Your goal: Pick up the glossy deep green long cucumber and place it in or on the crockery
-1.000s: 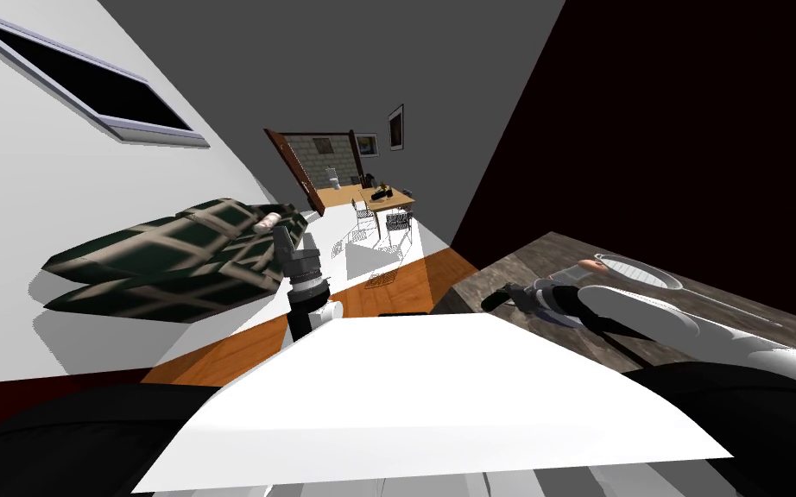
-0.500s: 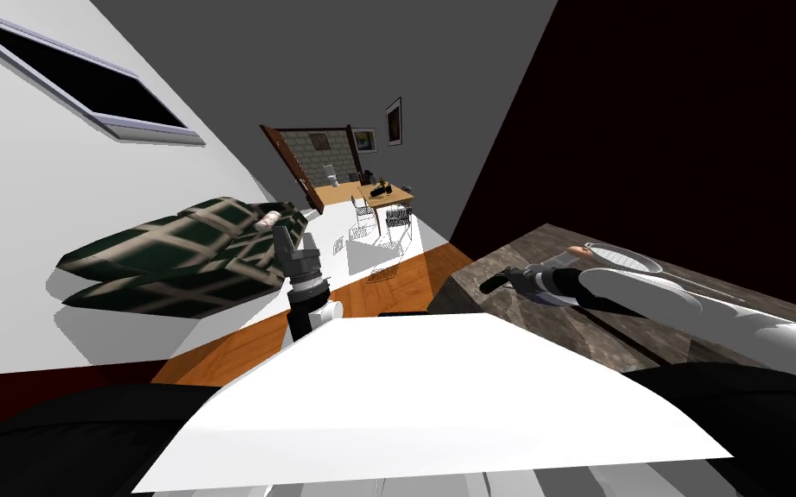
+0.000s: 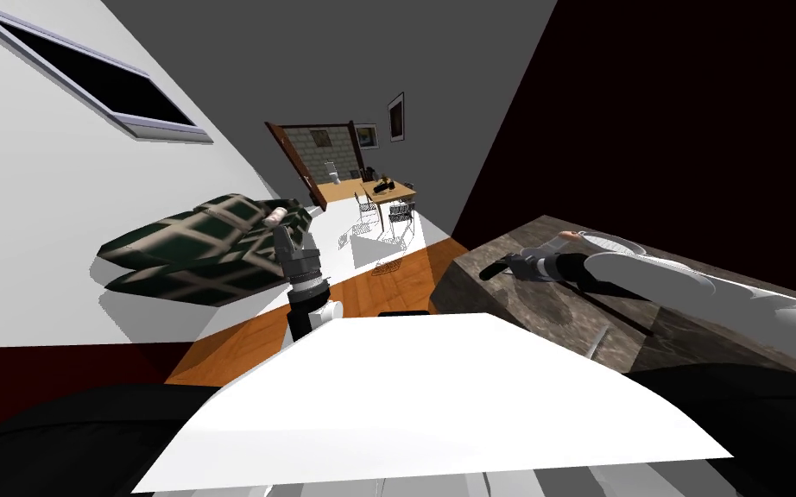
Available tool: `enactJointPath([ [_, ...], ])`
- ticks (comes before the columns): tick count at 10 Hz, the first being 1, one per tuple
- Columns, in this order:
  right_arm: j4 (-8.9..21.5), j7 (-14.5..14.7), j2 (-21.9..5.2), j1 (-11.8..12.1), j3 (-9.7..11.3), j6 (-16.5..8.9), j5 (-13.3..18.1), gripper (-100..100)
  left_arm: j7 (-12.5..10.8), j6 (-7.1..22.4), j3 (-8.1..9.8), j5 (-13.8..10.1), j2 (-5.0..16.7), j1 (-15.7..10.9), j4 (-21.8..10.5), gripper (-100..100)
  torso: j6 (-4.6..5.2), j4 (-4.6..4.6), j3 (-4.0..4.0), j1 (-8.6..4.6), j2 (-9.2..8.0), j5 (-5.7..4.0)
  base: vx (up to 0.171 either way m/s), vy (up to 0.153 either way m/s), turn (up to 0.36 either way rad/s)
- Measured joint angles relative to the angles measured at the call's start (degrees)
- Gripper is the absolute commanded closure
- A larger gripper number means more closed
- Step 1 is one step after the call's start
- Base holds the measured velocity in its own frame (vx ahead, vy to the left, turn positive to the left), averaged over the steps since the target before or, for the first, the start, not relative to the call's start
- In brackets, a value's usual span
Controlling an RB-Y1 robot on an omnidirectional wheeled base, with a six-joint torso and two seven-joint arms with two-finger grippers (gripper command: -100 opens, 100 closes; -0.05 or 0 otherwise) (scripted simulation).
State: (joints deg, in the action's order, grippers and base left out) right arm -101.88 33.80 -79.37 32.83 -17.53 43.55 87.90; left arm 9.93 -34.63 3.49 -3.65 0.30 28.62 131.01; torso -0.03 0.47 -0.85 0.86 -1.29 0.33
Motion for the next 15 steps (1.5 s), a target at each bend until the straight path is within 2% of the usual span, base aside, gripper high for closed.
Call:
enactJointPath([
  [1, 0.33, 0.50, -0.53, -1.24, -0.44, 0.22, -0.45, 100, 0.00, 0.00, 0.00, 0.00, 0.00, 0.00, 0.00, 0, -0.02, 0.03, -0.04, 0.09, -0.04, 0.03, -0.210, 0.143, 0.027],
  [2, -0.14, 0.47, -1.04, -1.50, -1.48, 0.46, -0.62, 100, 0.00, 0.00, 0.00, 0.00, 0.00, 0.01, 0.00, 0, -0.03, 0.03, 0.00, 0.13, 0.05, 0.06, -0.218, 0.121, 0.025],
  [4, -1.37, -0.53, -2.21, -2.71, -2.88, 0.55, -0.28, 100, 0.00, 0.00, 0.00, 0.00, 0.00, 0.01, 0.00, 0, -0.07, 0.03, 0.03, 0.12, 0.11, 0.09, -0.194, 0.106, 0.054],
  [6, -0.29, -0.40, -3.72, -4.22, -4.85, 1.91, -1.79, 100, 0.00, 0.00, 0.01, 0.00, 0.01, 0.00, 0.00, 0, -0.03, 0.02, 0.05, -0.28, 0.15, 0.04, -0.163, -0.030, 0.144],
  [8, 1.74, -0.89, -5.26, -4.61, -6.26, 3.91, -3.51, 100, 0.00, 0.00, 0.03, 0.00, 0.03, 0.02, 0.00, 0, 0.05, -0.10, 0.35, -1.07, 0.66, -0.15, -0.019, -0.172, 0.113],
  [9, 3.12, -1.15, -5.98, -5.08, -6.16, 4.67, -4.45, 100, 0.00, 0.00, 0.03, 0.00, 0.03, 0.03, 0.00, 0, 0.07, -0.18, 0.51, -1.34, 0.92, -0.24, 0.029, -0.197, 0.115],
  [11, 5.49, -1.39, -6.54, -4.57, -6.61, 6.08, -6.00, 100, 0.00, 0.00, 0.03, 0.00, 0.03, 0.04, 0.00, 0, 0.11, -0.29, 0.71, -1.51, 1.22, -0.34, 0.024, -0.195, 0.113],
  [13, 7.67, -1.94, -6.99, -2.88, -8.41, 8.32, -7.72, 100, 0.00, 0.00, 0.04, 0.00, 0.03, 0.04, 0.00, 0, 0.15, -0.30, 0.70, -1.58, 1.19, -0.38, 0.014, -0.192, 0.128],
  [15, 10.00, -2.70, -7.45, -1.49, -9.26, 10.26, -9.32, 100, 0.00, 0.00, 0.04, 0.00, 0.03, 0.04, 0.00, 0, 0.17, -0.34, 0.78, -1.59, 1.31, -0.39, 0.041, -0.218, 0.145],
])
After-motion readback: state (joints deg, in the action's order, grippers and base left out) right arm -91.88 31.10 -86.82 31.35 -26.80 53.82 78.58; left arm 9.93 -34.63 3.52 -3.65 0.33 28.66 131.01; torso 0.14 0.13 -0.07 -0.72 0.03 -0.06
